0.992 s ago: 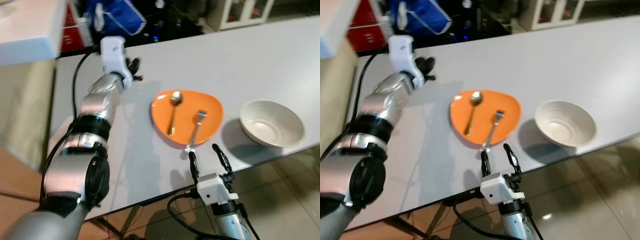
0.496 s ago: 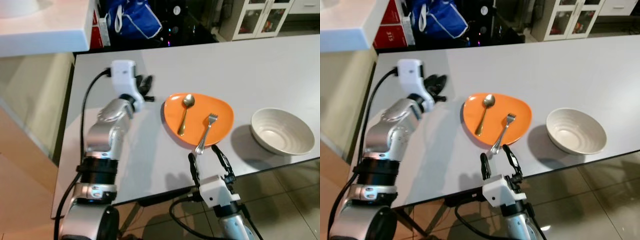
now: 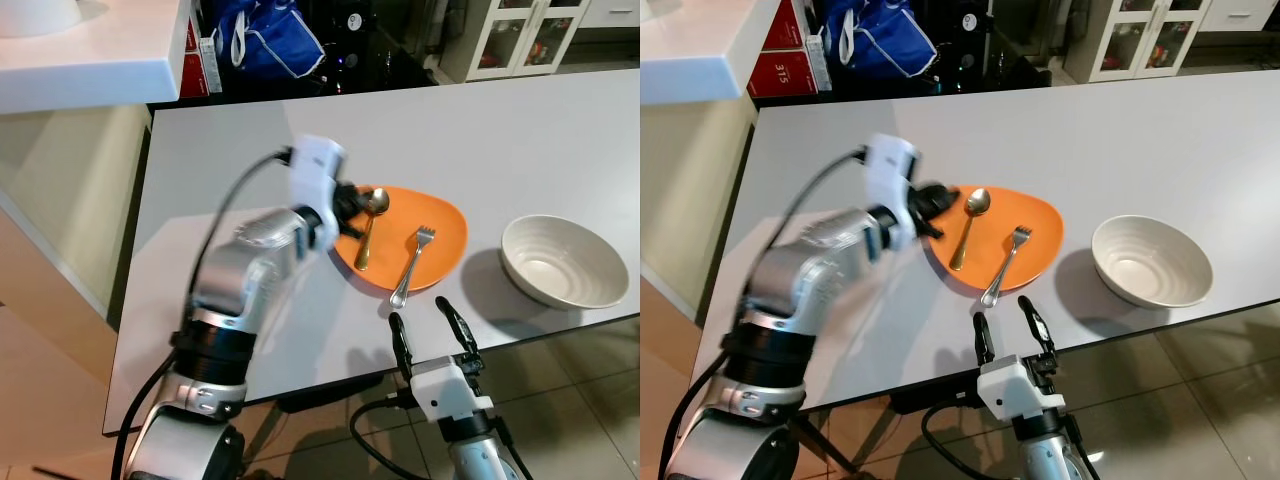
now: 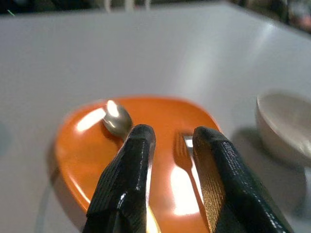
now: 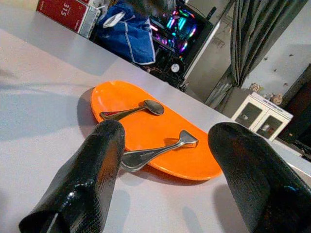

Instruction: Setting the table

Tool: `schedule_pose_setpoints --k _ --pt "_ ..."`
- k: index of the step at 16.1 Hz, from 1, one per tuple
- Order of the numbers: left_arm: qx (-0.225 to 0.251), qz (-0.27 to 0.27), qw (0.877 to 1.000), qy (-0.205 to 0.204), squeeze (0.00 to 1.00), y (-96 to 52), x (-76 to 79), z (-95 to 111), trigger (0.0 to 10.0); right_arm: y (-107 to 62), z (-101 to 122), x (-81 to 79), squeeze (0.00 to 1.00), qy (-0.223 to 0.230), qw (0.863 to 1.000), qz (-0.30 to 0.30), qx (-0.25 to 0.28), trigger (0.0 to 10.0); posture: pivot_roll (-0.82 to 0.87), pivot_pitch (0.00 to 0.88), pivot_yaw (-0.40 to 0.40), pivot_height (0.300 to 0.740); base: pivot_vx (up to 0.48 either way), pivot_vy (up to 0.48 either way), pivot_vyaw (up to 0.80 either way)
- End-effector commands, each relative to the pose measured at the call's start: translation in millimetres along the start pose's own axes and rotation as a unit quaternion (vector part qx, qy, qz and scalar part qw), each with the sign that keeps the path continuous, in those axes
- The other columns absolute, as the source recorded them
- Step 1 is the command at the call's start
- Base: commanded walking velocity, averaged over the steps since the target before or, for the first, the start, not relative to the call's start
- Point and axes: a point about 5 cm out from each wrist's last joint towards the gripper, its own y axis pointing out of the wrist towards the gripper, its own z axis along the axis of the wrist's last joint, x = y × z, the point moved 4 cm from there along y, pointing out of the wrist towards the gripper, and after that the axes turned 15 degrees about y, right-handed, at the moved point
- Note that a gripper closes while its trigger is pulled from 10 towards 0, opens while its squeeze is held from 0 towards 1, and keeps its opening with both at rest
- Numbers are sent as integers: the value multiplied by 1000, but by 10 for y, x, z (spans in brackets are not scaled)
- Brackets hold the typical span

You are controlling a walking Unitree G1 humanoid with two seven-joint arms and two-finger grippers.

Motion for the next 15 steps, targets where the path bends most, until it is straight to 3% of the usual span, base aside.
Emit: schedule_pose_setpoints --k 1,7,13,14,15 --pt "-11 -19 1000 20 1000 47 70 -29 10000 -4 21 64 0 -1 1000 -9 0 10000 -65 65 58 740 0 0 0" --pt "-41 -45 996 67 1000 260 101 -97 10000 -53 38 137 0 -8 1000 -20 -2 10000 -95 85 71 740 0 0 0" --pt "-54 -57 995 60 1000 403 88 -114 10000 -110 56 174 0 -11 1000 -29 -3 10000 -118 97 89 740 0 0 0" --pt "-53 -59 995 57 0 441 92 -84 10000 -117 66 169 0 -12 999 -30 -3 10000 -123 101 91 740 0 0 0" --pt "-51 -60 995 56 0 465 90 -58 10000 -122 72 163 0 -12 999 -31 -3 10000 -127 105 94 740 0 0 0"
